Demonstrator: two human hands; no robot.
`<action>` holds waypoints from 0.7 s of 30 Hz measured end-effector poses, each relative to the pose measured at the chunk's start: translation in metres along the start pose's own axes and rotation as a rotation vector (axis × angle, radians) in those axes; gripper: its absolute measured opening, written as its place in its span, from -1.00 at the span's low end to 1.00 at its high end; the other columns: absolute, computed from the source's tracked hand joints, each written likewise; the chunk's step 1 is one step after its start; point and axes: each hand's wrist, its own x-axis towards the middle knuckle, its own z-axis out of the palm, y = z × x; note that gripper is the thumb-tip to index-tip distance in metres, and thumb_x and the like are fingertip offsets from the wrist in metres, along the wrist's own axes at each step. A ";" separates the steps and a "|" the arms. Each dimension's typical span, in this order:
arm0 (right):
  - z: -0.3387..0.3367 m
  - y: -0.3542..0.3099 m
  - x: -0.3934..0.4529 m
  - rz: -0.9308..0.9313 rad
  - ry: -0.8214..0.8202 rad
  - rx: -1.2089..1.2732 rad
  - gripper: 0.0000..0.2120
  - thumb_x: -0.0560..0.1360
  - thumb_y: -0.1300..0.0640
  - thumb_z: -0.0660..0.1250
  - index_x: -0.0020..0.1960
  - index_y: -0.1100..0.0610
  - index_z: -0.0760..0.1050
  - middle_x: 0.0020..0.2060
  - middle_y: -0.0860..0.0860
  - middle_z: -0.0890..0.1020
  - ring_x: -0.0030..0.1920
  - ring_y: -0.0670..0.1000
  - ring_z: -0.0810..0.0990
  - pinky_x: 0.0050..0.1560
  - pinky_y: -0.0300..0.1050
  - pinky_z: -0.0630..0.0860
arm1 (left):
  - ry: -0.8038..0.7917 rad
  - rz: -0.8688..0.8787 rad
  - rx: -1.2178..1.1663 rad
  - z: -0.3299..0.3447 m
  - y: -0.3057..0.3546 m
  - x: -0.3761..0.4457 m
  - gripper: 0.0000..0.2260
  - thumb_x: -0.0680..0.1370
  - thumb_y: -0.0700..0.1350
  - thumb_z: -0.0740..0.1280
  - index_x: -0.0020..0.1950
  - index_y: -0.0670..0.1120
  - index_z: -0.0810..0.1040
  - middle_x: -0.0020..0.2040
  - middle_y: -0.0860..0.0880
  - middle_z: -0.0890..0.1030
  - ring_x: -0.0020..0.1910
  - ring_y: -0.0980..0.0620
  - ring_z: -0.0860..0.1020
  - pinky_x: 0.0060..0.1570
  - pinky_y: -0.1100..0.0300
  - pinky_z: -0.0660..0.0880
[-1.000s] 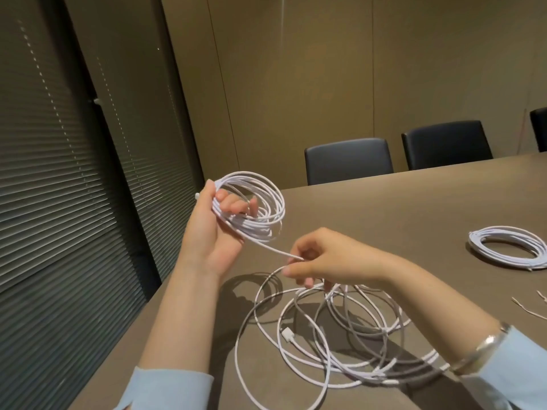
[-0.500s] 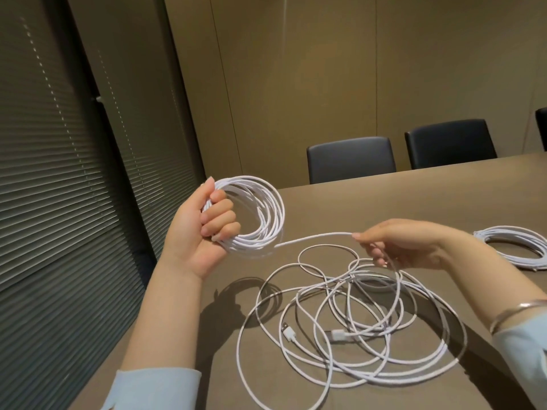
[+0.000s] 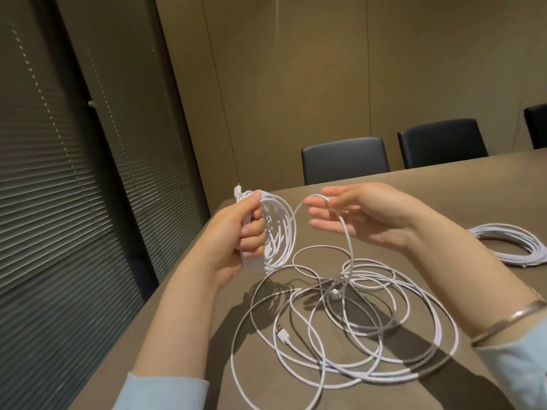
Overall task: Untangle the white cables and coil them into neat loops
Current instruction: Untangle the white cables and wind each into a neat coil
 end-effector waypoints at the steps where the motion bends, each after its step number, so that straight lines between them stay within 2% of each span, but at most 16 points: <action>1: 0.005 0.000 -0.002 -0.015 -0.025 -0.045 -0.67 0.51 0.42 0.27 0.27 0.34 0.43 0.05 0.25 0.67 -0.02 0.11 0.69 -0.11 -0.01 0.67 | 0.007 0.004 0.008 0.003 -0.001 0.001 -0.67 0.64 0.02 0.18 -0.29 -0.07 0.31 -0.57 0.07 0.16 -0.65 0.15 0.10 -0.58 0.28 0.05; 4: 0.016 0.006 -0.006 -0.117 -0.045 -0.323 -0.59 0.37 0.28 0.49 0.20 0.30 0.55 0.08 0.20 0.67 -0.05 0.02 0.65 -0.08 -0.15 0.60 | 0.025 0.016 0.015 0.011 -0.005 0.004 -0.67 0.63 0.04 0.19 -0.28 -0.07 0.34 -0.58 0.06 0.16 -0.66 0.15 0.10 -0.59 0.30 0.08; 6: 0.019 0.011 -0.006 -0.189 -0.025 -0.347 -0.60 0.36 0.26 0.52 0.17 0.30 0.56 0.04 0.20 0.68 -0.04 0.04 0.66 -0.09 -0.17 0.58 | 0.015 0.019 0.039 0.017 -0.007 0.003 -0.66 0.58 0.11 0.23 -0.29 -0.07 0.37 -0.59 0.07 0.17 -0.66 0.15 0.12 -0.57 0.29 0.08; 9: 0.023 0.016 -0.006 -0.229 -0.048 -0.273 -0.68 0.40 0.33 0.48 0.13 0.34 0.55 -0.02 0.26 0.68 -0.06 0.10 0.69 -0.06 -0.17 0.63 | -0.036 0.056 0.122 0.027 -0.008 -0.001 -0.64 0.49 0.21 0.28 -0.31 -0.05 0.46 -0.58 0.08 0.25 -0.64 0.16 0.16 -0.57 0.31 0.11; 11: 0.025 0.017 -0.008 -0.237 -0.059 -0.240 -0.79 0.46 0.34 0.41 0.09 0.35 0.58 -0.07 0.24 0.70 -0.13 0.07 0.69 -0.11 -0.19 0.64 | -0.030 0.112 0.212 0.034 -0.008 -0.005 -0.66 0.52 0.19 0.26 -0.16 -0.06 0.62 -0.56 0.11 0.36 -0.61 0.19 0.25 -0.57 0.32 0.20; 13: 0.027 0.014 -0.011 -0.242 -0.063 -0.229 -0.85 0.53 0.34 0.32 0.07 0.34 0.61 -0.11 0.22 0.70 -0.19 0.02 0.69 -0.18 -0.23 0.64 | -0.003 0.136 0.221 0.037 -0.008 -0.005 -0.67 0.54 0.13 0.28 0.04 -0.09 0.64 -0.57 0.11 0.38 -0.61 0.20 0.26 -0.56 0.34 0.22; 14: 0.028 0.013 -0.011 -0.245 -0.067 -0.250 -0.84 0.55 0.33 0.29 0.06 0.32 0.62 -0.11 0.21 0.69 -0.21 0.00 0.67 -0.22 -0.25 0.63 | 0.010 0.137 0.199 0.036 -0.009 -0.004 -0.72 0.54 0.10 0.30 -0.02 -0.09 0.66 -0.58 0.11 0.35 -0.62 0.20 0.25 -0.56 0.34 0.21; 15: 0.028 0.011 -0.012 -0.252 -0.071 -0.290 -0.83 0.56 0.32 0.28 0.06 0.29 0.63 -0.12 0.19 0.68 -0.21 -0.01 0.64 -0.25 -0.26 0.60 | 0.015 0.125 0.154 0.034 -0.009 -0.003 -0.74 0.54 0.07 0.32 -0.19 -0.07 0.65 -0.59 0.11 0.31 -0.63 0.19 0.23 -0.57 0.33 0.20; 17: 0.026 0.010 -0.011 -0.283 -0.033 -0.372 -0.83 0.54 0.30 0.30 0.05 0.22 0.65 -0.15 0.13 0.66 -0.20 0.00 0.58 -0.26 -0.23 0.53 | -0.005 0.085 0.015 0.028 -0.008 -0.001 -0.62 0.52 0.04 0.33 -0.48 -0.03 0.45 -0.60 0.08 0.22 -0.66 0.17 0.17 -0.60 0.32 0.15; 19: 0.022 0.009 -0.008 -0.350 0.106 -0.451 -0.86 0.53 0.26 0.33 0.02 0.17 0.65 -0.17 0.09 0.65 -0.19 0.01 0.54 -0.23 -0.18 0.49 | -0.030 0.047 -0.158 0.021 -0.006 0.001 -0.61 0.49 0.03 0.34 -0.47 -0.01 0.28 -0.59 0.06 0.15 -0.66 0.16 0.12 -0.60 0.33 0.09; 21: 0.016 0.009 -0.004 -0.403 0.271 -0.538 -0.87 0.52 0.20 0.36 0.04 0.12 0.63 -0.12 0.03 0.65 -0.15 -0.03 0.54 -0.18 -0.16 0.47 | -0.062 0.027 -0.318 0.012 -0.005 0.002 -0.61 0.50 0.00 0.32 -0.41 -0.02 0.20 -0.57 0.06 0.15 -0.65 0.16 0.13 -0.57 0.32 0.06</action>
